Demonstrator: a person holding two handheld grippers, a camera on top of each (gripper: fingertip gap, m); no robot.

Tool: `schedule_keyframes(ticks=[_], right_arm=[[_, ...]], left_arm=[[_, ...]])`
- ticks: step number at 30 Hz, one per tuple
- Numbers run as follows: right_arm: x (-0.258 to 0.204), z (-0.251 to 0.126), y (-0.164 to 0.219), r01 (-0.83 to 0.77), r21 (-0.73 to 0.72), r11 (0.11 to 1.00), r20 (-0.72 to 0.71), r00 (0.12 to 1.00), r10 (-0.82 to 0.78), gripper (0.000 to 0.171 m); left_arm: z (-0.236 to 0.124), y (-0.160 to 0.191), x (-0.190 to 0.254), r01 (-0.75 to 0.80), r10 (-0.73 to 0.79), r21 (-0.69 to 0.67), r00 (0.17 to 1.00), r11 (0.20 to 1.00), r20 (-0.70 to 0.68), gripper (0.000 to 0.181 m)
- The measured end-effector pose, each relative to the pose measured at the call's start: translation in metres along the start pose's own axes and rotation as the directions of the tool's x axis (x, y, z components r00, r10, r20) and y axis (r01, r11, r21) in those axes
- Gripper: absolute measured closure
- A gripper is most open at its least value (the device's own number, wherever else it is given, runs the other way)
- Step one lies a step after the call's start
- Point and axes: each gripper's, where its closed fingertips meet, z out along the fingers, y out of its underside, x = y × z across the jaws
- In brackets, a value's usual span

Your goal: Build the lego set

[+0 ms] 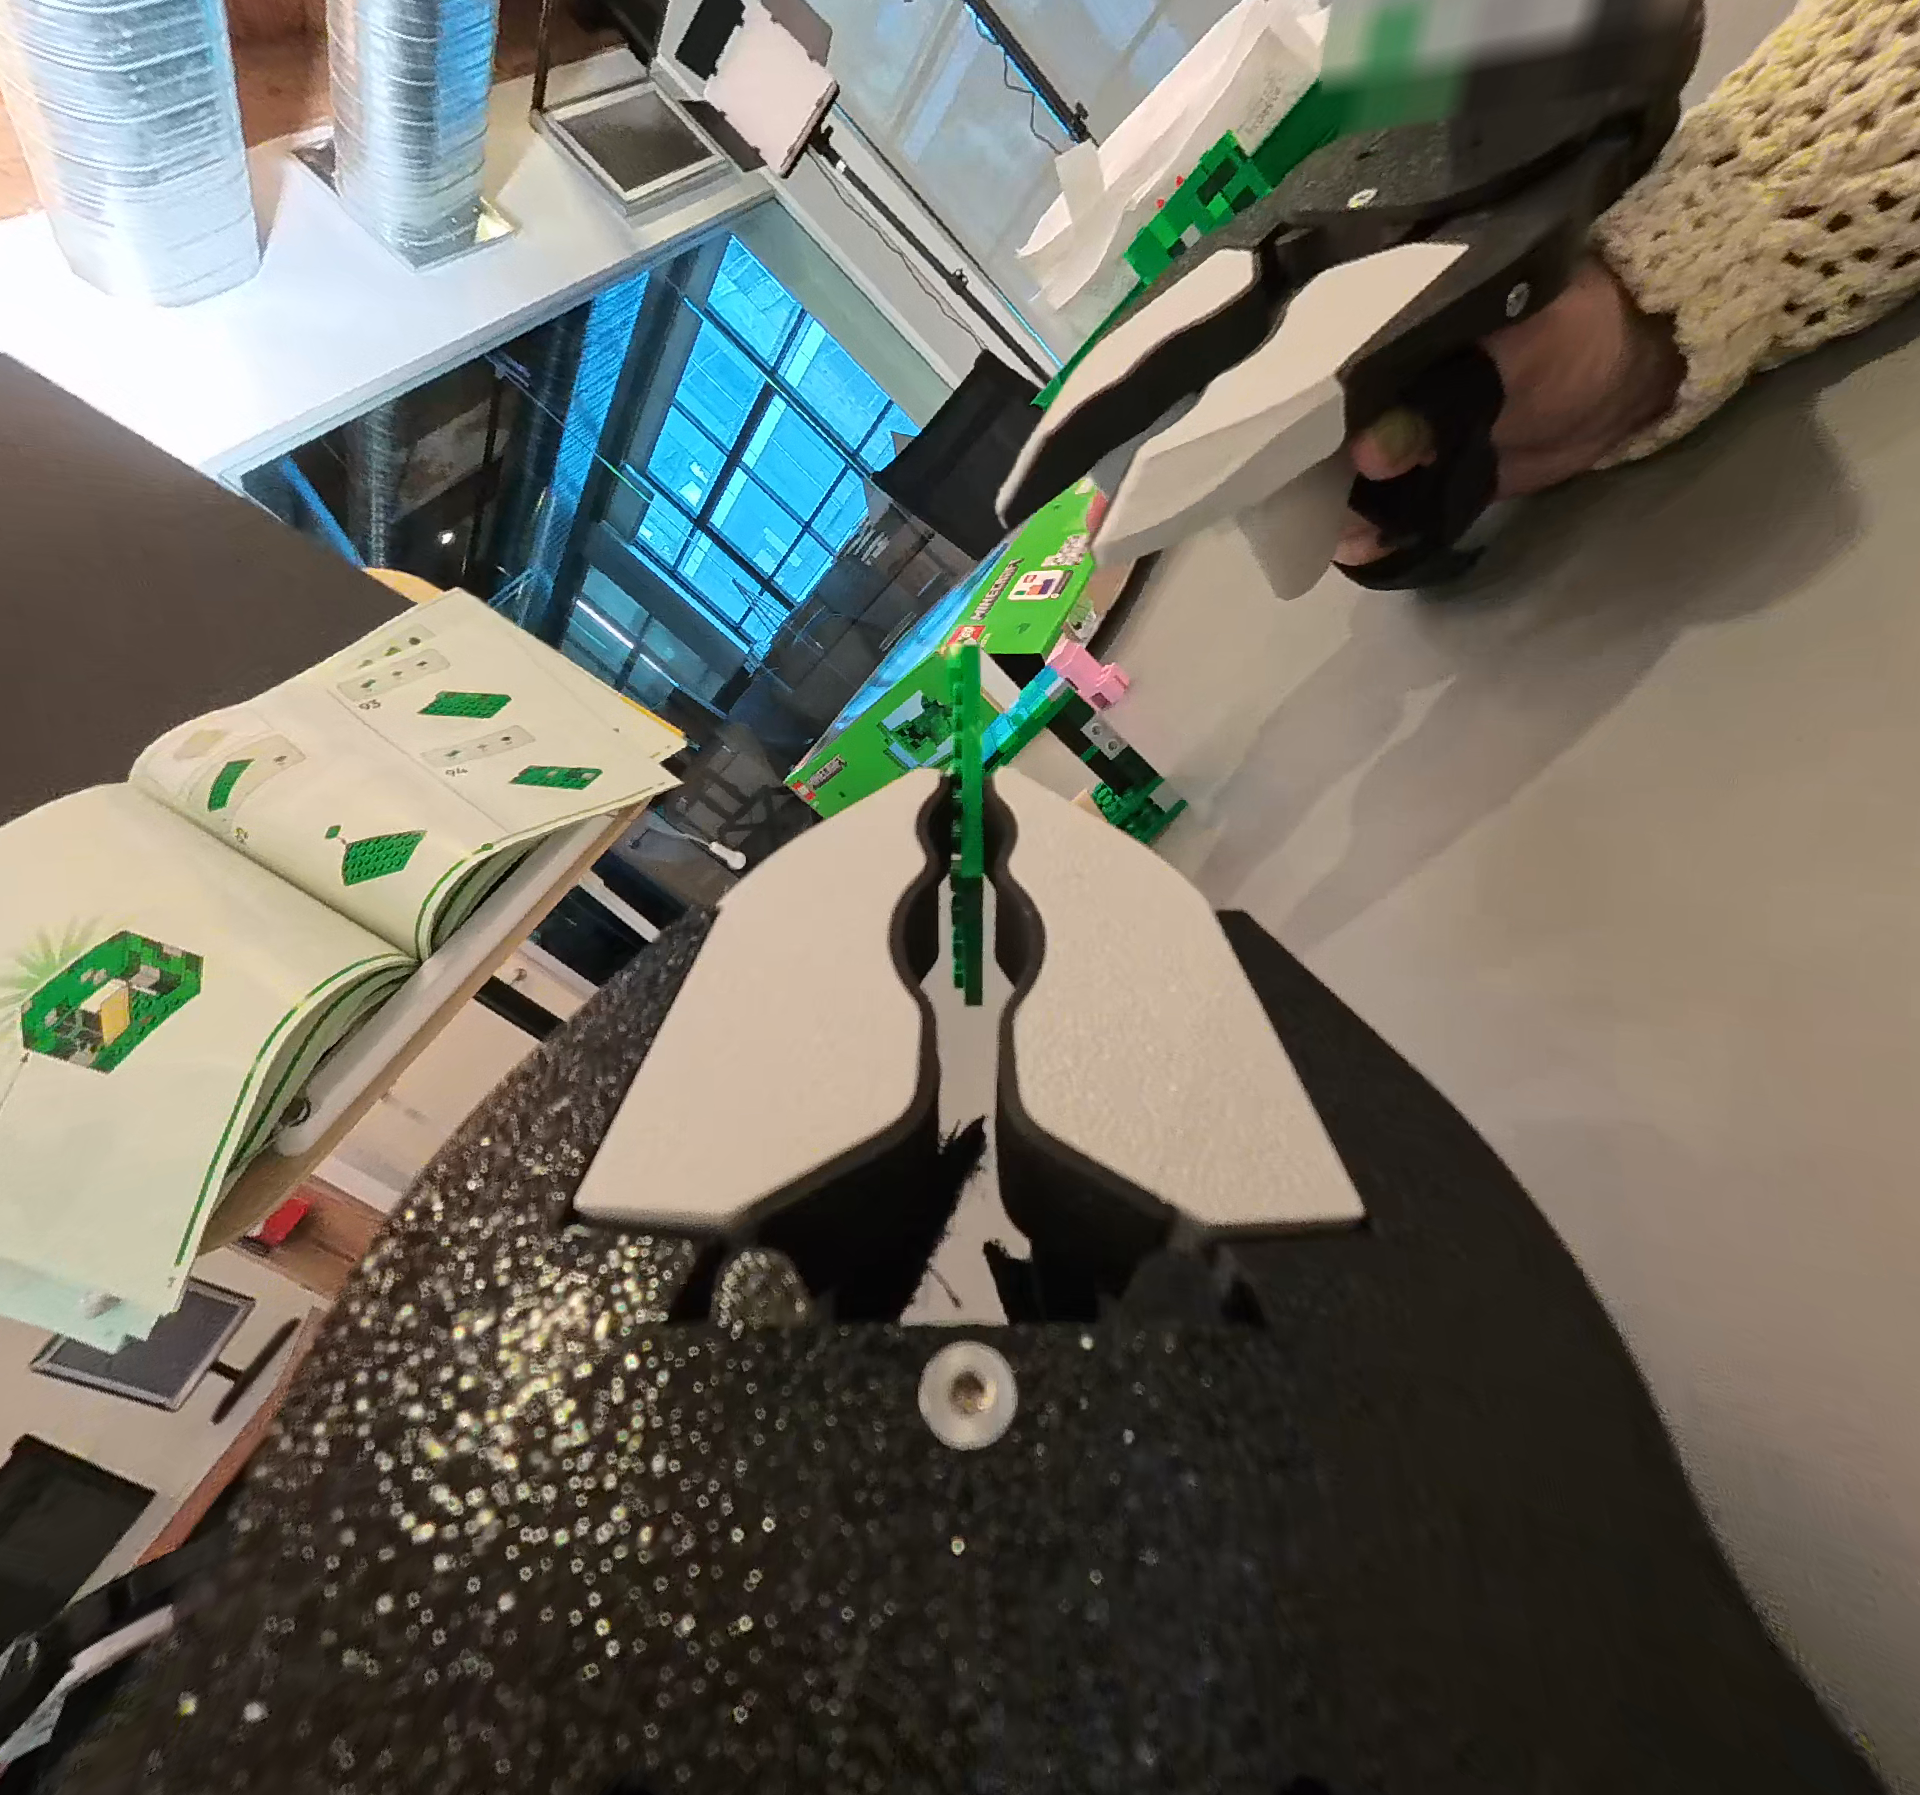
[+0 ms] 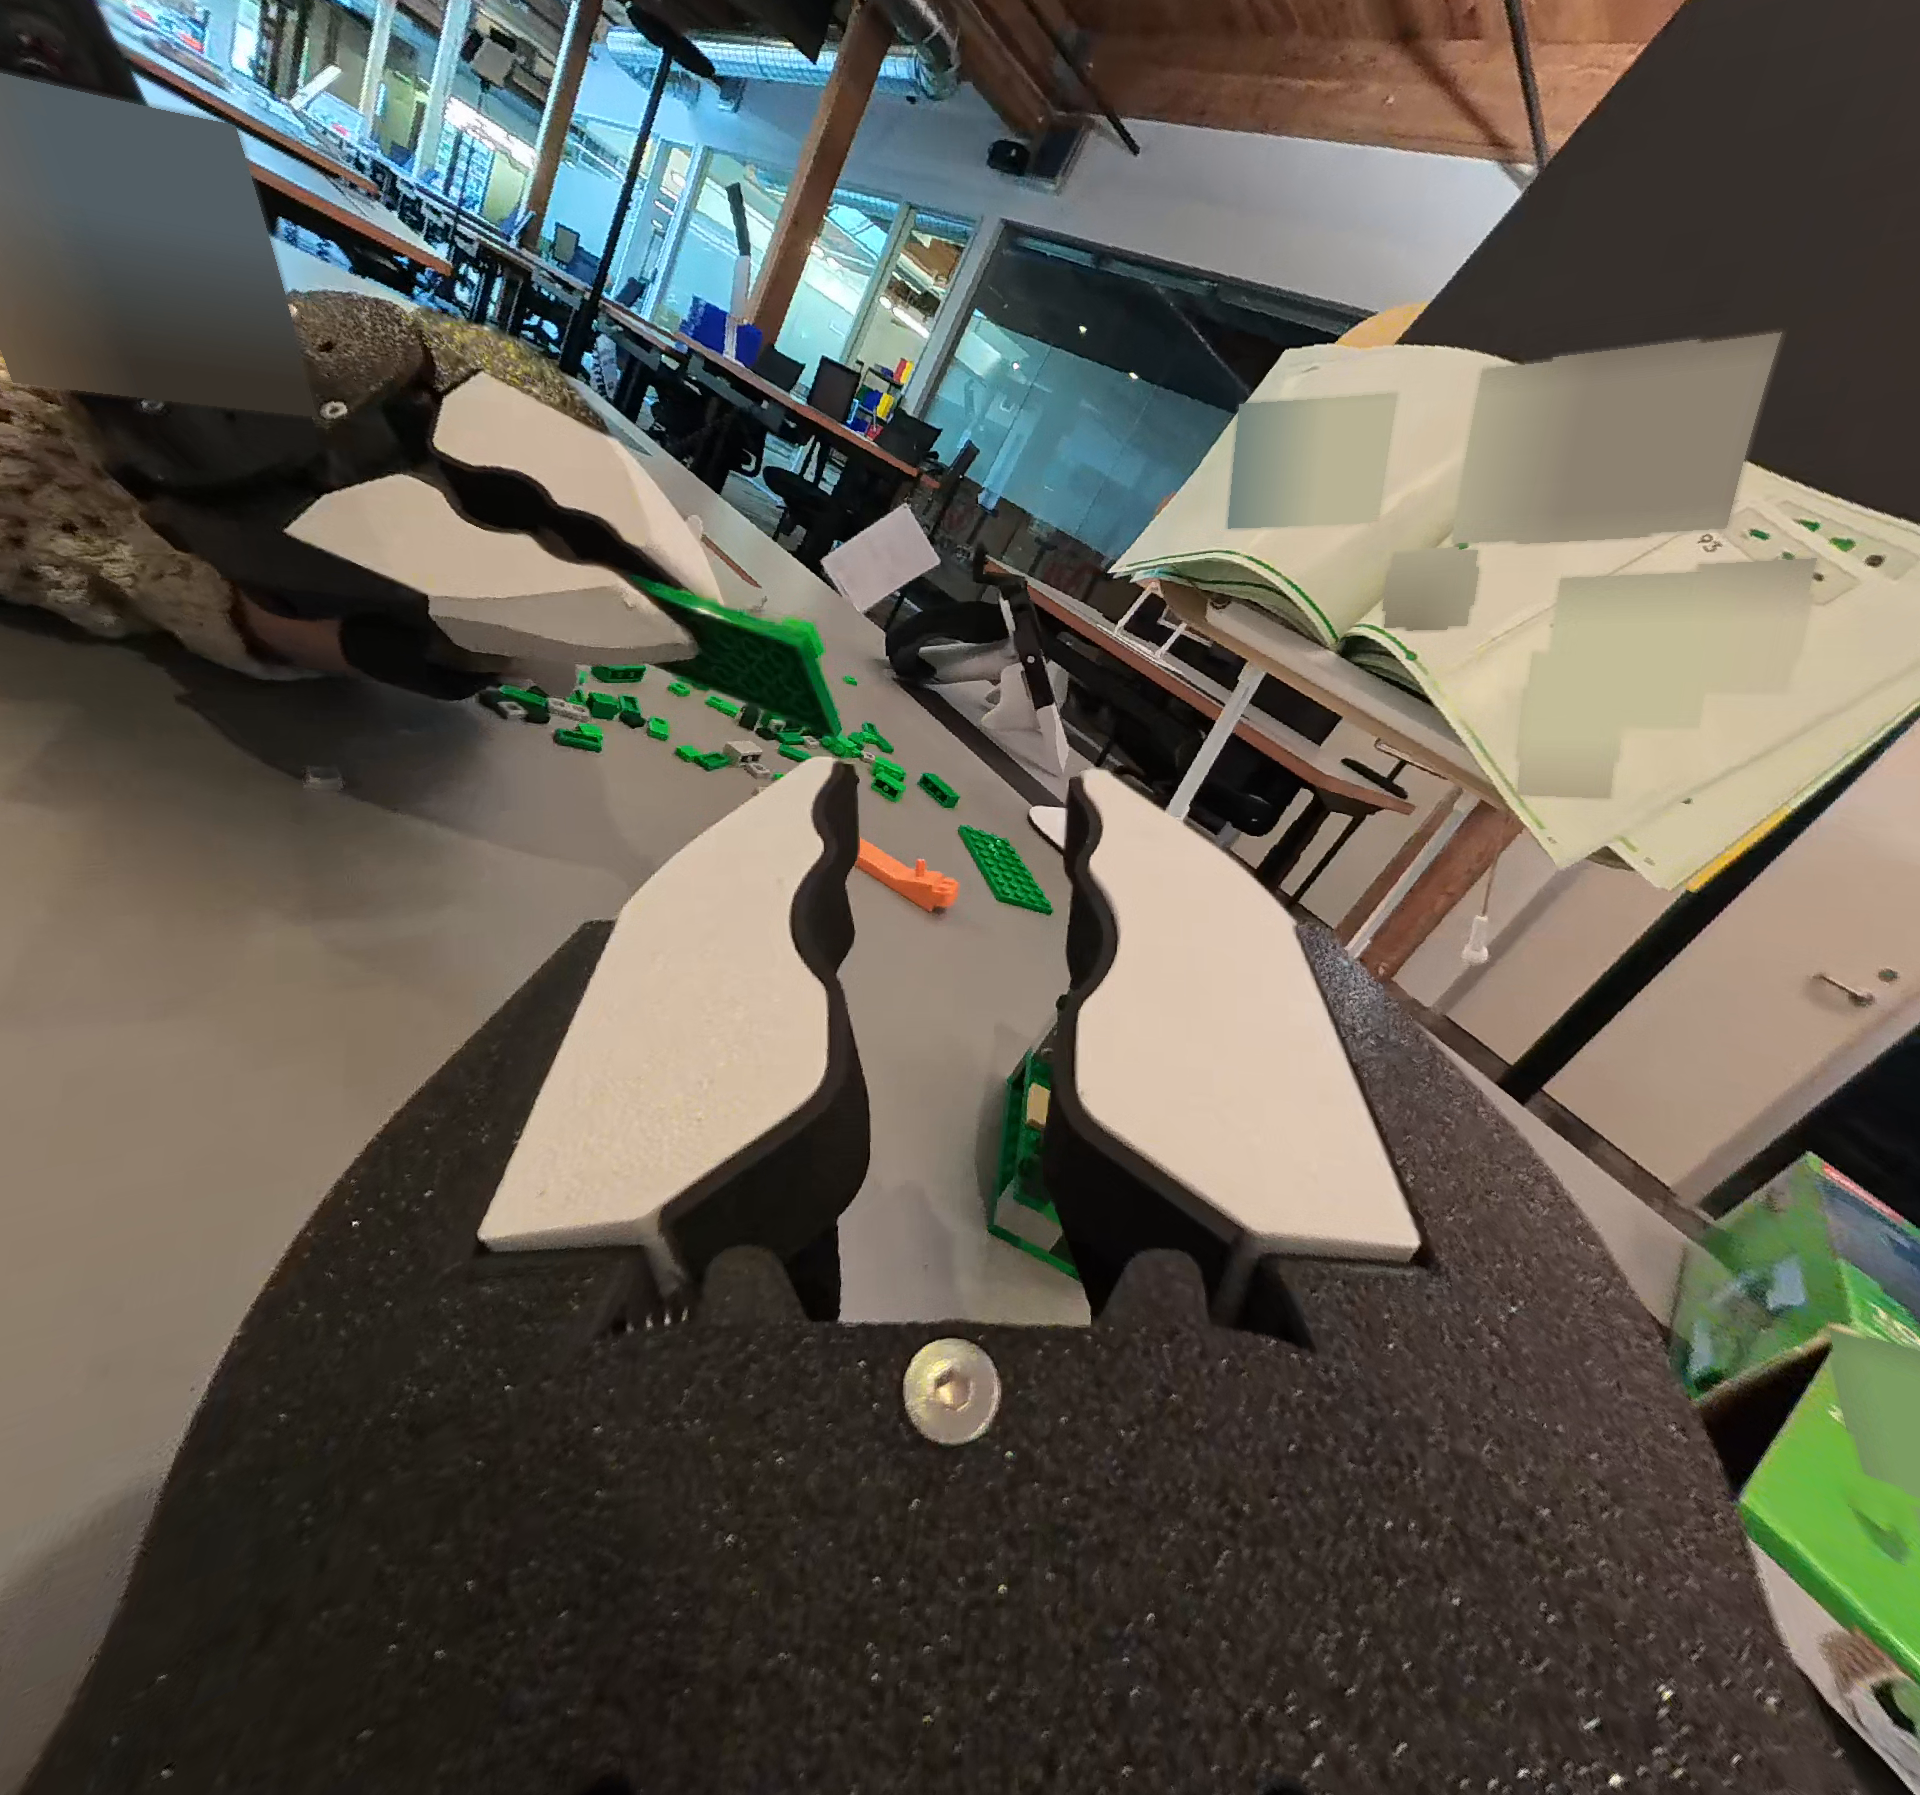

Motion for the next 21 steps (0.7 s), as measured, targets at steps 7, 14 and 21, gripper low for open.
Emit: schedule_keyframes(ticks=[7, 14, 21], right_arm=[[-0.011, 0.002, -0.002, 0.037, 0.0, 0.999, 0.043, 0.998, -0.037, 0.134], [-0.015, 0.002, 0.0, 0.089, -0.014, 0.996, 0.047, 0.995, -0.089, 0.133], [-0.059, 0.024, -0.015, 0.422, -0.052, 0.905, 0.071, 0.906, -0.418, 0.117]], left_arm=[[0.005, 0.002, 0.003, -0.063, 0.063, -0.013, 0.998, 0.998, -0.001, 0.177], [0.003, -0.015, -0.013, -0.248, 0.248, -0.066, 0.969, 0.966, -0.014, 0.177], [-0.016, -0.02, -0.012, -0.588, 0.585, -0.189, 0.807, 0.786, -0.081, 0.177]])
